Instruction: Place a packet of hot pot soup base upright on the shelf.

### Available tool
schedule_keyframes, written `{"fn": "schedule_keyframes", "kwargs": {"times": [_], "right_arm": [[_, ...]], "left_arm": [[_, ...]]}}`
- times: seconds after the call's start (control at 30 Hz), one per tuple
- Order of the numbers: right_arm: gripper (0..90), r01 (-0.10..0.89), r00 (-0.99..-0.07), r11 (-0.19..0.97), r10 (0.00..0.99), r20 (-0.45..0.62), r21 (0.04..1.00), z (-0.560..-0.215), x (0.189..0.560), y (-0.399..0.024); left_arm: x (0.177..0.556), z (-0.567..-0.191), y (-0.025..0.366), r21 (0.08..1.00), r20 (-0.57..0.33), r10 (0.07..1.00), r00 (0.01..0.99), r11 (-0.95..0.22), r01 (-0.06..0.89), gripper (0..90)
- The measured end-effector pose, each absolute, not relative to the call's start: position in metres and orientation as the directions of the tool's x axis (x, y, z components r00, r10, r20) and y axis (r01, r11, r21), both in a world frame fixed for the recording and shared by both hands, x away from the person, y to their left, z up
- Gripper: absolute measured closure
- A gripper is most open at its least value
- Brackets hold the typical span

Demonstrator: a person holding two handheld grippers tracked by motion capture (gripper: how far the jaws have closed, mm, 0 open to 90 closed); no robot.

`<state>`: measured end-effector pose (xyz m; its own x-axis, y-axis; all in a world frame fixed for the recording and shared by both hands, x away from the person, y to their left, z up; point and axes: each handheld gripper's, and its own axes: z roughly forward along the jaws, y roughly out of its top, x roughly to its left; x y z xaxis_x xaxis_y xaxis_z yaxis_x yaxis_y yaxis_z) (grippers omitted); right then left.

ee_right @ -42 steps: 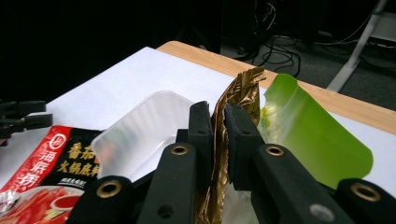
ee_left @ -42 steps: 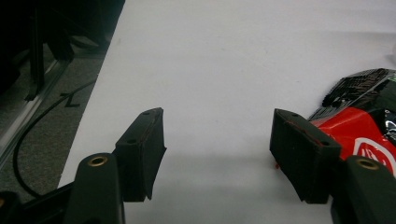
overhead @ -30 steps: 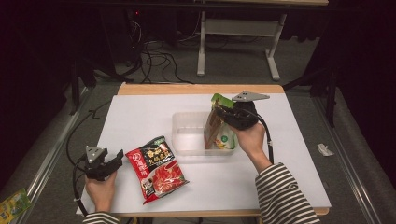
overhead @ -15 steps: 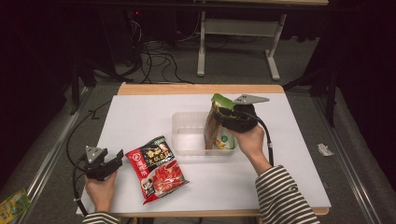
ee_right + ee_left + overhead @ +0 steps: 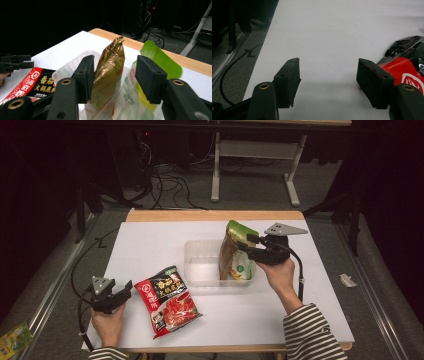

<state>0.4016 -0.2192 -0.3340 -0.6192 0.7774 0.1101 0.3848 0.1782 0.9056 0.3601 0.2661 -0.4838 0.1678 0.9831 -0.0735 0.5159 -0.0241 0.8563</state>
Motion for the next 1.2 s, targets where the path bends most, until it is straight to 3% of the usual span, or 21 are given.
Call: {"fn": "schedule_keyframes", "kwargs": {"times": [0.43,1.2], "right_arm": [[39.6,0.369,-0.581,0.153,0.808,0.100,0.917,-0.333,0.387,-0.237],[35.5,0.292,-0.485,0.136,0.874,0.024,0.947,-0.357,0.353,-0.284]], "left_arm": [[0.360,-0.484,0.266,0.856,-0.073,0.983,0.169,-0.025,0.516,35.9],[0.361,-0.484,0.266,0.854,-0.078,0.983,0.166,-0.020,0.519,35.9]]}}
